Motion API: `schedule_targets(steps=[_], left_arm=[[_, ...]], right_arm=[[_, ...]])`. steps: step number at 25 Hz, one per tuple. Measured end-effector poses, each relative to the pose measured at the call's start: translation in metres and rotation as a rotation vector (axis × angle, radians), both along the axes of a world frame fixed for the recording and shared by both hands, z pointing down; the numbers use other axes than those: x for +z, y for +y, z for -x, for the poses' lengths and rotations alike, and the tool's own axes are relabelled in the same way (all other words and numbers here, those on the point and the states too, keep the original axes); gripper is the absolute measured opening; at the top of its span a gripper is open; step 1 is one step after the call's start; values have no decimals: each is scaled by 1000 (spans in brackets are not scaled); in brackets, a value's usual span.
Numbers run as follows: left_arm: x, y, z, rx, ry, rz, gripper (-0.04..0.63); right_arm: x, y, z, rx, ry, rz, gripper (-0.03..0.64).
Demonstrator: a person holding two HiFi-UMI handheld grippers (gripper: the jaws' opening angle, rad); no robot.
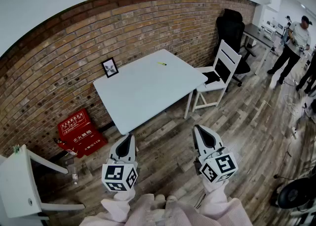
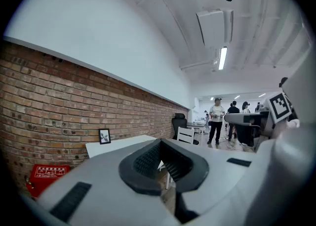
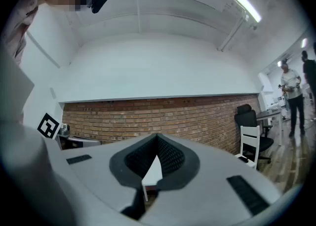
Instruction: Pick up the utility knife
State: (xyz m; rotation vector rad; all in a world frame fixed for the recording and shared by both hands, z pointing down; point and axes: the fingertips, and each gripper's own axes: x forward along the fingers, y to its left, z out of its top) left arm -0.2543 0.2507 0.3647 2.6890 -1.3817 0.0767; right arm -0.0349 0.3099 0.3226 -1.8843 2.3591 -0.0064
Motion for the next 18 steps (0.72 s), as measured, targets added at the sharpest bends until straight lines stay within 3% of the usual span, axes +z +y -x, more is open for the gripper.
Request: schedule_targets(steps=[9, 18], left_arm=[[3, -1, 1, -20, 5, 13, -6], [2, 0, -17, -35, 30, 12, -6]], right_arm=[[3, 2, -12, -10, -45, 3, 3], [13, -3, -36, 3, -24, 31, 3]])
